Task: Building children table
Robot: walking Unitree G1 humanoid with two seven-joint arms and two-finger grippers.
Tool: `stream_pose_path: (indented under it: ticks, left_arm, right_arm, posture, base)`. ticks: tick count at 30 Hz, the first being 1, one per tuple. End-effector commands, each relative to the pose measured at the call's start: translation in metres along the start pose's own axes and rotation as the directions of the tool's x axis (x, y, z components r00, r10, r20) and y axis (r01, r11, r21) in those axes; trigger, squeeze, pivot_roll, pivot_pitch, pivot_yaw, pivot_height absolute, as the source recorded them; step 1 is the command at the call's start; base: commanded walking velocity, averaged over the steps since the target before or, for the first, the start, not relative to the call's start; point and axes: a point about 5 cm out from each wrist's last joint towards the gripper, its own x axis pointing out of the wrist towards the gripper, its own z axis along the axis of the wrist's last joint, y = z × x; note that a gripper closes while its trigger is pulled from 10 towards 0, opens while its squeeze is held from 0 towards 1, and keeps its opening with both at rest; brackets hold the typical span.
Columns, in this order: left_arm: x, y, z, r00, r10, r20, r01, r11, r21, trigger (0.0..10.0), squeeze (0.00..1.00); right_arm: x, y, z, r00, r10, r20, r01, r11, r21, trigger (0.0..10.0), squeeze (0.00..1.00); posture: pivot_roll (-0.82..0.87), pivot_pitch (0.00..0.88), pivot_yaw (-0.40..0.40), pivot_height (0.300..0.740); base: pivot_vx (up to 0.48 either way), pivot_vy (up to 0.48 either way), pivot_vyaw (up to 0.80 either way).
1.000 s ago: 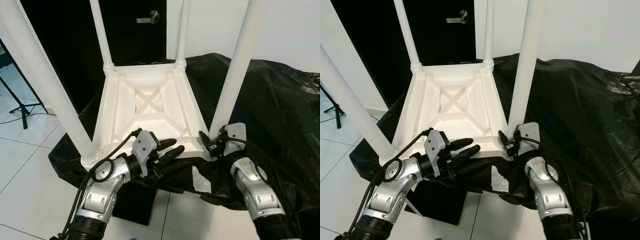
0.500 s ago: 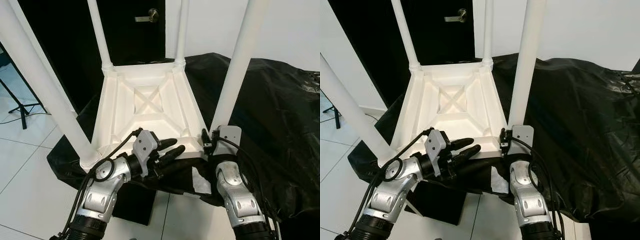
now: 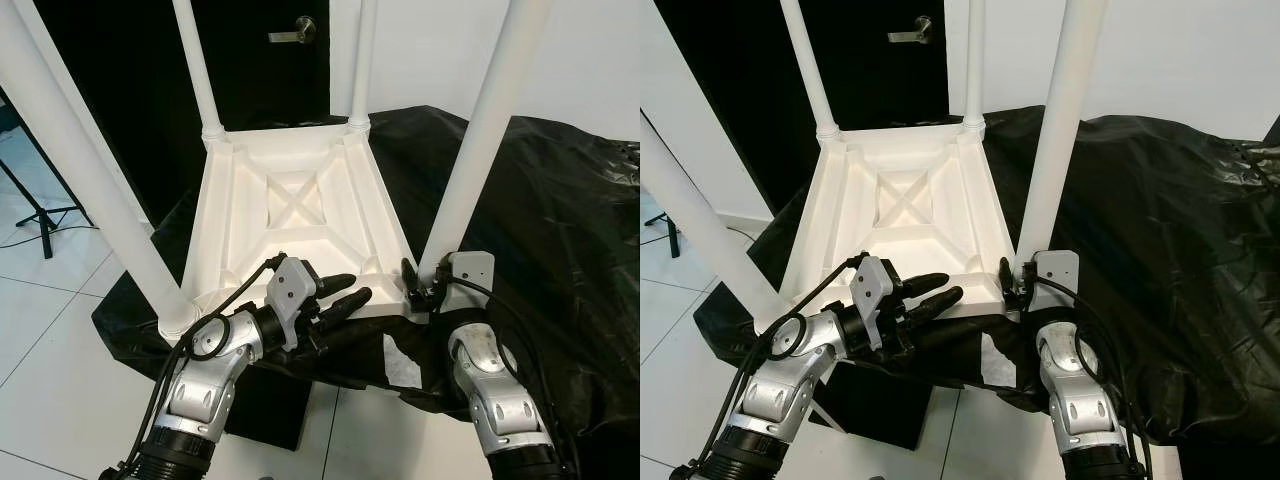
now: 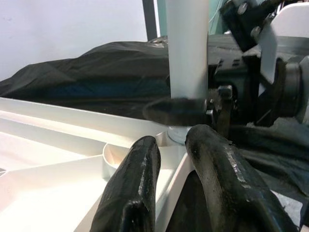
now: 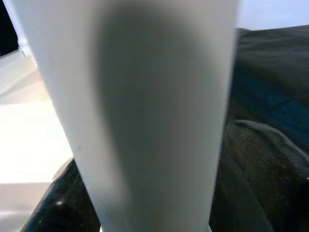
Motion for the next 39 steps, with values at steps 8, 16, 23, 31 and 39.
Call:
stream_pose_path:
  ticks: [8,16,23,31,39]
  left_arm:
    - [-0.009,0.001,-0.009,0.993,0.109,-0.047,-0.110,0.994,-0.026,10.0,1.00]
    - [-0.033,0.005,-0.013,0.947,0.314,-0.074,-0.318,0.947,-0.052,10.0,0.00]
    - [-0.048,-0.002,-0.020,0.906,0.406,-0.121,-0.416,0.906,-0.075,10.0,0.00]
    - [-0.084,-0.006,-0.024,0.851,0.504,-0.147,-0.518,0.852,-0.077,10.0,0.00]
    - [-0.132,0.006,-0.015,0.828,0.528,-0.189,-0.541,0.841,-0.021,10.0,0.00]
  right_arm:
    - [0.000,0.003,0.006,0.998,0.030,0.047,-0.031,0.999,0.027,10.0,0.00]
    - [0.002,-0.002,0.003,0.999,0.016,0.046,-0.017,1.000,0.021,10.0,0.00]
    - [0.006,-0.009,0.003,0.999,0.007,0.048,-0.008,1.000,0.017,10.0,0.00]
    - [0.011,-0.015,0.003,0.999,0.010,0.052,-0.010,1.000,0.004,10.0,0.00]
    - [0.020,-0.025,0.003,0.999,-0.001,0.050,0.001,1.000,-0.012,10.0,0.00]
  posture:
    - [-0.03,0.000,0.015,0.740]
    - [-0.01,0.000,0.010,0.740]
    - [0.02,0.000,-0.003,0.740]
    - [0.06,0.000,-0.019,0.740]
    - [0.10,0.000,-0.039,0.740]
  base:
    - [0.000,0.000,0.00]
    - [0.000,0.000,0.00]
    - [0.000,0.000,0.00]
    - [0.000,0.000,0.00]
    - [0.000,0.000,0.00]
